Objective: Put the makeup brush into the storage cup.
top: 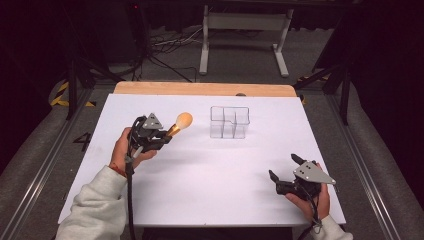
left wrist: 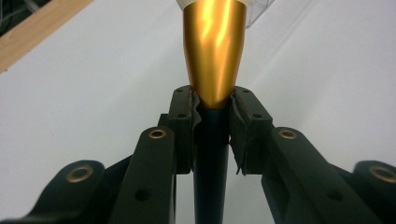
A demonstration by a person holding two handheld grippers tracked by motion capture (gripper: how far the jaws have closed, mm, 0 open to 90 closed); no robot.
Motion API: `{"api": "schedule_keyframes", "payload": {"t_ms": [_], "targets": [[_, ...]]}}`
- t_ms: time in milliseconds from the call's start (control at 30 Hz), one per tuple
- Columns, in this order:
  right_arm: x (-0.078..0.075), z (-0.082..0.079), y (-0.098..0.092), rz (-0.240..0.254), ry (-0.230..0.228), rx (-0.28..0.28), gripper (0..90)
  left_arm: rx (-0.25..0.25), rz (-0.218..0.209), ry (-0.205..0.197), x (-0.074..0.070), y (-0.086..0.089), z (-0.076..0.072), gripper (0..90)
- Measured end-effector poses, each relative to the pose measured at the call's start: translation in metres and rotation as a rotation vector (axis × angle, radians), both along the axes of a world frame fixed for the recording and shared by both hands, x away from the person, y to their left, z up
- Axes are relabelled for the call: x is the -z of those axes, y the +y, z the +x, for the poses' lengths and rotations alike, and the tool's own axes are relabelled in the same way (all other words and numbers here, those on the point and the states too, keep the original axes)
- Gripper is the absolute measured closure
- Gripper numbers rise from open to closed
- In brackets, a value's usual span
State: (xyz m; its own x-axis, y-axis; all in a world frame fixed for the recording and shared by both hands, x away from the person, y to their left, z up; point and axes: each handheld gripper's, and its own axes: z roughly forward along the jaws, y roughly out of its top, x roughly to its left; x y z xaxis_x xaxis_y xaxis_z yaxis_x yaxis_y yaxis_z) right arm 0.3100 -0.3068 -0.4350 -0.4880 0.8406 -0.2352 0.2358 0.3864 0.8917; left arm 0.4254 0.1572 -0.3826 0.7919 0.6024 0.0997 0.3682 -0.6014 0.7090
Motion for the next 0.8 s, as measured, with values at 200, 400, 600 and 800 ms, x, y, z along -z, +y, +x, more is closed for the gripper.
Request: {"api": "schedule_keyframes", "payload": {"t_ms": [200,400,600,800], "targets": [[0.002,0.001,0.000,-0.004,0.007,-0.001,9.6,0.002,-0.072,-0.049,-0.003,0.007,-0.012,72.3],[0.001,0.000,-0.001,0.000,-0.001,0.003,9.7,0.006,-0.132,-0.092,-0.006,0.014,-0.022,72.4],[0.000,0.000,-0.001,-0.001,-0.001,0.002,9.7,0.003,-0.193,-0.135,-0.009,0.021,-0.029,72.4],[0.000,0.000,-0.001,-0.002,-0.002,0.001,9.8,0.002,-0.248,-0.161,-0.010,0.024,-0.032,72.4]]}}
